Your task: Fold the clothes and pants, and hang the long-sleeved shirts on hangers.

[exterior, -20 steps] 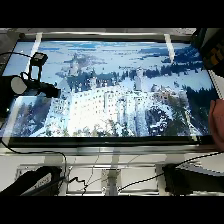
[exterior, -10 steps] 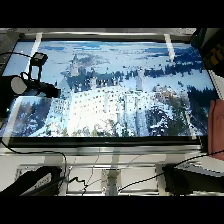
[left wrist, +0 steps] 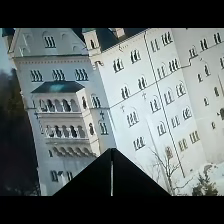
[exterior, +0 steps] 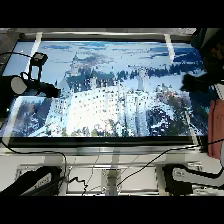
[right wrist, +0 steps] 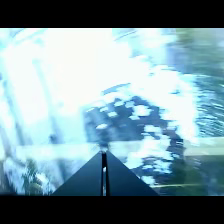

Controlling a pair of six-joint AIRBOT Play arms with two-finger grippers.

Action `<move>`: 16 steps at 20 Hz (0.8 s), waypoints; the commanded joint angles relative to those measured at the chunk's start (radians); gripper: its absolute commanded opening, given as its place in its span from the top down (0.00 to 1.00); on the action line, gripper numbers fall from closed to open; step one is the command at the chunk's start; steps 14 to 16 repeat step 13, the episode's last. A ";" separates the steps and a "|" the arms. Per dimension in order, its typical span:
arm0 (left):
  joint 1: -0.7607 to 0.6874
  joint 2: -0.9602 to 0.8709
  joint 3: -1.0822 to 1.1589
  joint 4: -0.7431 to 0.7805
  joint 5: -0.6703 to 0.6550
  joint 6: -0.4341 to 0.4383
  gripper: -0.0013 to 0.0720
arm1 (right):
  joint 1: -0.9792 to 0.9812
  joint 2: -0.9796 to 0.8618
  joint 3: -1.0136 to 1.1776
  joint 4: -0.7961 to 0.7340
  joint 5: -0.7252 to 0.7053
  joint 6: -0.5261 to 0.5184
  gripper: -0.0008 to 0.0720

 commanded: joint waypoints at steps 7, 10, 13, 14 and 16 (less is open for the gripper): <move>0.000 0.000 0.000 0.000 0.000 0.000 0.96 | 0.713 0.001 0.000 -0.374 0.033 0.121 0.98; 0.000 0.000 0.000 0.000 0.000 0.000 0.96 | 0.712 0.001 0.000 -0.669 -0.003 0.325 0.98; 0.000 0.000 0.000 0.000 0.000 0.000 0.96 | 0.655 0.001 0.000 -0.671 0.007 0.411 0.98; 0.000 0.000 0.000 0.000 0.000 0.000 0.96 | 0.655 0.001 0.000 -0.671 0.007 0.411 0.98; 0.000 0.000 0.000 0.000 0.000 0.000 0.96 | 0.655 0.001 0.000 -0.671 0.007 0.411 0.98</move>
